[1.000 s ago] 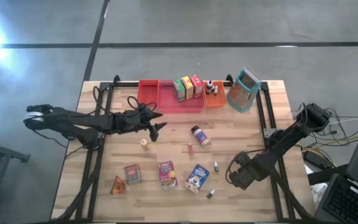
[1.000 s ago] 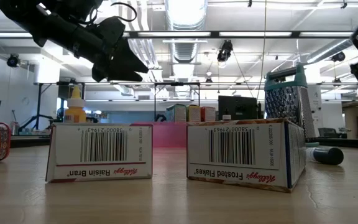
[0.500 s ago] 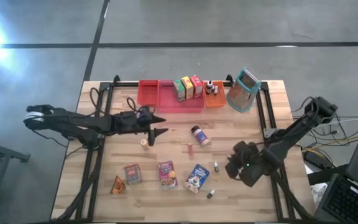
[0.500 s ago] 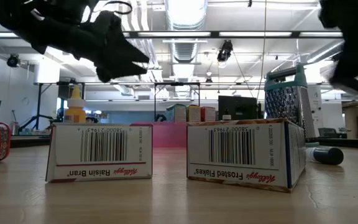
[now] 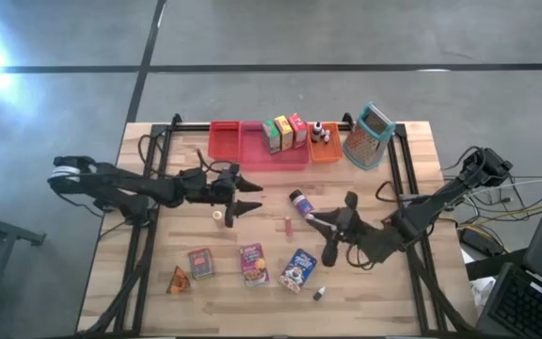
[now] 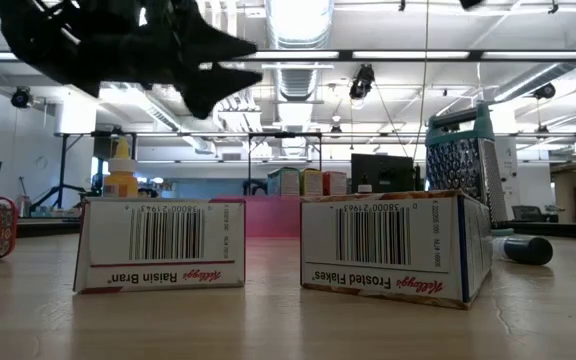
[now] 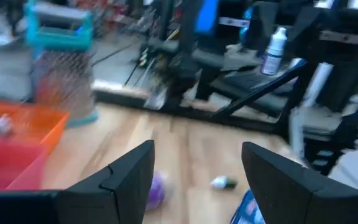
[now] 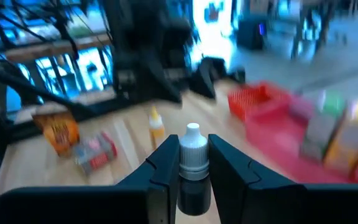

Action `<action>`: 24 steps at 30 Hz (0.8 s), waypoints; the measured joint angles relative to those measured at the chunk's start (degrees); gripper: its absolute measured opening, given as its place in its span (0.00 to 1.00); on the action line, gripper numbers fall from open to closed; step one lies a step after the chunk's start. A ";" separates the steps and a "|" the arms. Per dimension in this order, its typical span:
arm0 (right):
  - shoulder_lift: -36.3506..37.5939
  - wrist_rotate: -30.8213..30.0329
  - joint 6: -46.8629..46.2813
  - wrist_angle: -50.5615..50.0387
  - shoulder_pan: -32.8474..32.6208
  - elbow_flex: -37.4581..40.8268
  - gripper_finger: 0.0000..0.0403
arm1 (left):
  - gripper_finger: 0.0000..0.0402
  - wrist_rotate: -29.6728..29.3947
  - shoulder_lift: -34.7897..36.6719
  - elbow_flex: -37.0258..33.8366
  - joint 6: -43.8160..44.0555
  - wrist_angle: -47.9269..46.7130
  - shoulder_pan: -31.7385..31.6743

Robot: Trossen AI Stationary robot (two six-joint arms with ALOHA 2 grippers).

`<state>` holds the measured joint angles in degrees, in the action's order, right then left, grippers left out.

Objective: Pick & Place Kitchen Items
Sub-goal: Put the purple food coloring bottle into the orange bin

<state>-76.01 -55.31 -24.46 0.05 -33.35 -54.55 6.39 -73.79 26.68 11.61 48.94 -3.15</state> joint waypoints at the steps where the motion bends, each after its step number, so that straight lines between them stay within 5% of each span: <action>1: -0.39 0.00 3.57 2.89 0.48 -0.40 0.16 | 0.62 1.87 -1.19 0.19 -0.30 2.38 0.13; 8: -4.18 4.39 17.48 16.71 2.78 -1.55 0.18 | 0.62 10.76 -9.13 3.68 -3.54 17.60 3.36; 24: -9.80 7.51 21.06 24.56 3.51 -1.48 0.17 | 0.62 11.04 -17.75 13.77 -7.14 15.94 6.77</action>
<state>-85.81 -47.80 -3.40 24.61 -29.84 -56.03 17.43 -91.54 40.45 4.47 64.88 3.62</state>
